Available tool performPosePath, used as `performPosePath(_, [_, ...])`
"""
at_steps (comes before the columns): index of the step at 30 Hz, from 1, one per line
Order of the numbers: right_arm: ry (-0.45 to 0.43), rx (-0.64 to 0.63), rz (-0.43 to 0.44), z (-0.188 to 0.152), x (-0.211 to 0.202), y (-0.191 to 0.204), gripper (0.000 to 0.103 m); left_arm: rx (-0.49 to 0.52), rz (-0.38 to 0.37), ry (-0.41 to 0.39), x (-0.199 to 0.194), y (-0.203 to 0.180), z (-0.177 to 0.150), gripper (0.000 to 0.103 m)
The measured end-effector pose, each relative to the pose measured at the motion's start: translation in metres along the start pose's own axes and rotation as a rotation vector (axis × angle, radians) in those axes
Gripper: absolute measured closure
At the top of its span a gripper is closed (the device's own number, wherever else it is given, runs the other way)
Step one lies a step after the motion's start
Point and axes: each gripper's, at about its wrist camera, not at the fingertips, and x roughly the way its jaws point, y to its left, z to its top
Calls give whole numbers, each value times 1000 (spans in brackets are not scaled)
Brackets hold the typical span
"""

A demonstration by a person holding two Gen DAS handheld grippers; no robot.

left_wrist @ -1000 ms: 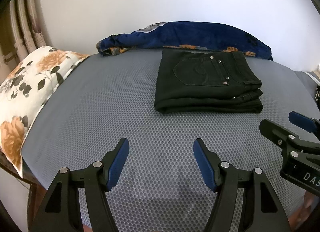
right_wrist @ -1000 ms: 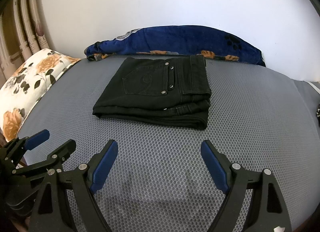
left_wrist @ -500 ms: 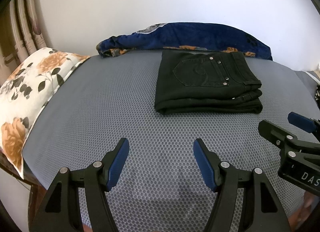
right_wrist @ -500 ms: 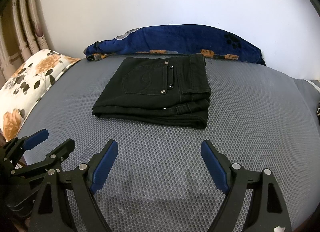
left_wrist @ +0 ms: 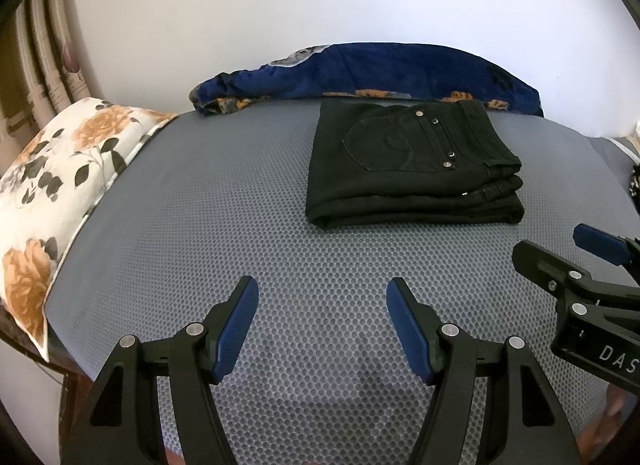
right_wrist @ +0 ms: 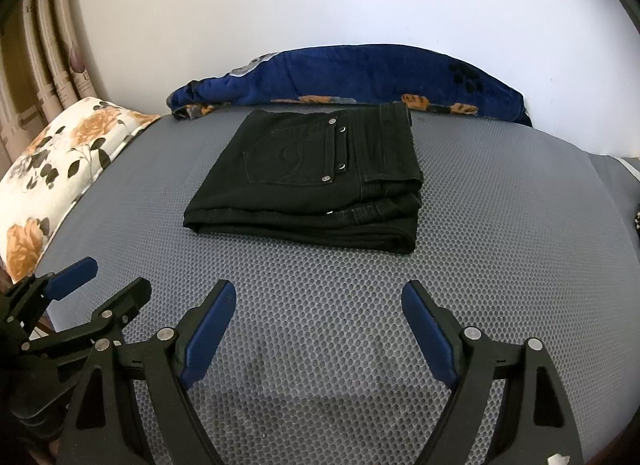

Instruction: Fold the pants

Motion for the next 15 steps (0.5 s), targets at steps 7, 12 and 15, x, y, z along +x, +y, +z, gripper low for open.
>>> performPosePath(7, [6, 0, 3, -1, 1, 0, 20, 1, 0, 1, 1, 0, -1, 36])
performPosePath(12, [12, 4, 3, -1, 3, 0, 20, 4, 1, 3, 2, 0, -1, 36])
performPosePath(15, [15, 3, 3, -1, 3, 0, 20, 3, -2, 6, 3, 0, -1, 36])
